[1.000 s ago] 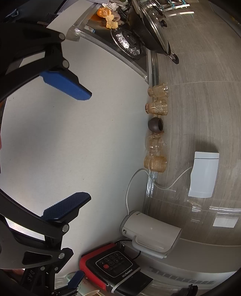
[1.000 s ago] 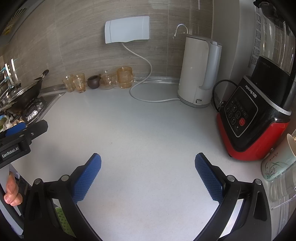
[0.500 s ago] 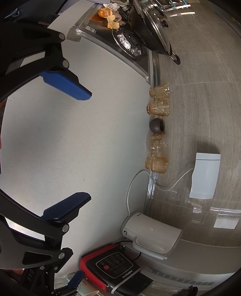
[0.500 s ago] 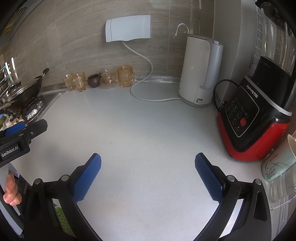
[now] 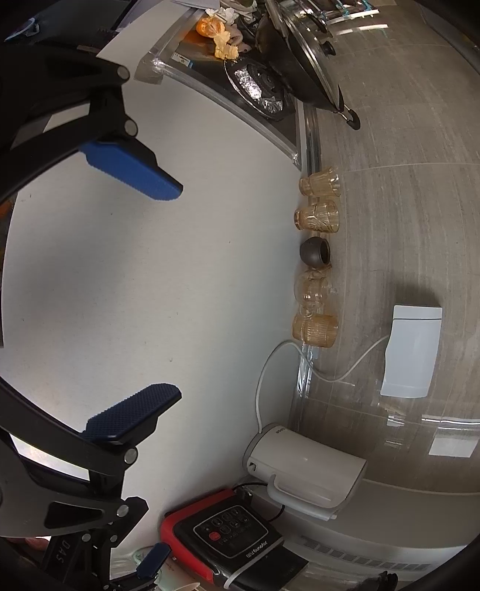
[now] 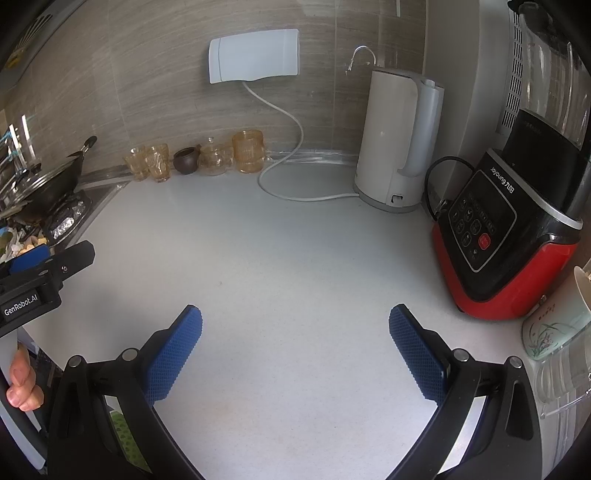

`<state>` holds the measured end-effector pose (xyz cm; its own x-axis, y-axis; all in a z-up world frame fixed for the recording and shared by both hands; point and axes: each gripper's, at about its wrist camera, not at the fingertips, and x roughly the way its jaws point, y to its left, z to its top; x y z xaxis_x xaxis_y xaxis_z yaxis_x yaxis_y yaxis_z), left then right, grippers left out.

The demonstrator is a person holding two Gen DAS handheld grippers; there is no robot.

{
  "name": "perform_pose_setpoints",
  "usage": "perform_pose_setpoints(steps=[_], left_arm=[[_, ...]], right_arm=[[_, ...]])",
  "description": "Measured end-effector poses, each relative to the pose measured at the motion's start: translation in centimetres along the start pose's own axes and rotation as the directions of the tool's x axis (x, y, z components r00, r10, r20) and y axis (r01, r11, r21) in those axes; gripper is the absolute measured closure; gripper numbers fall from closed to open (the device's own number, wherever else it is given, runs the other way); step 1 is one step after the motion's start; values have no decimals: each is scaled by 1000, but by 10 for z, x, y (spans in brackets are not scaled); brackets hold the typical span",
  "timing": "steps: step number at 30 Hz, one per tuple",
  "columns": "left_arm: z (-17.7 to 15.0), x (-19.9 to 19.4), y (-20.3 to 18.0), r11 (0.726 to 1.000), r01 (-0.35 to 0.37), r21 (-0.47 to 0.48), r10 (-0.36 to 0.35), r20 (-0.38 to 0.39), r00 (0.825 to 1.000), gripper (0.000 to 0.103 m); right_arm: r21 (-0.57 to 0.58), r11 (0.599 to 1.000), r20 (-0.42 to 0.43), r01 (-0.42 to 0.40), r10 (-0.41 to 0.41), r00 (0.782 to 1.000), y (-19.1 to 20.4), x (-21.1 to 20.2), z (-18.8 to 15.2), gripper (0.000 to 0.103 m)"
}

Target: Collect trash

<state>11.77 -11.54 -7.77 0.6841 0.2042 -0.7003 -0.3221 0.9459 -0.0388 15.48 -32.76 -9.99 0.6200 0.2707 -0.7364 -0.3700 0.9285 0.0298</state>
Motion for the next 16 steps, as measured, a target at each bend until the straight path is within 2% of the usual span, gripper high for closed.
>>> perform_pose_setpoints(steps=[6, 16], left_arm=[[-1, 3, -2, 1000, -25, 15, 25, 2, 1000, 8], [-2, 6, -6, 1000, -14, 28, 14, -5, 1000, 8]], right_arm=[[9, 1000, -6, -3, 3, 1000, -1, 3, -2, 2], [18, 1000, -11, -1, 1, 1000, -4, 4, -5, 2]])
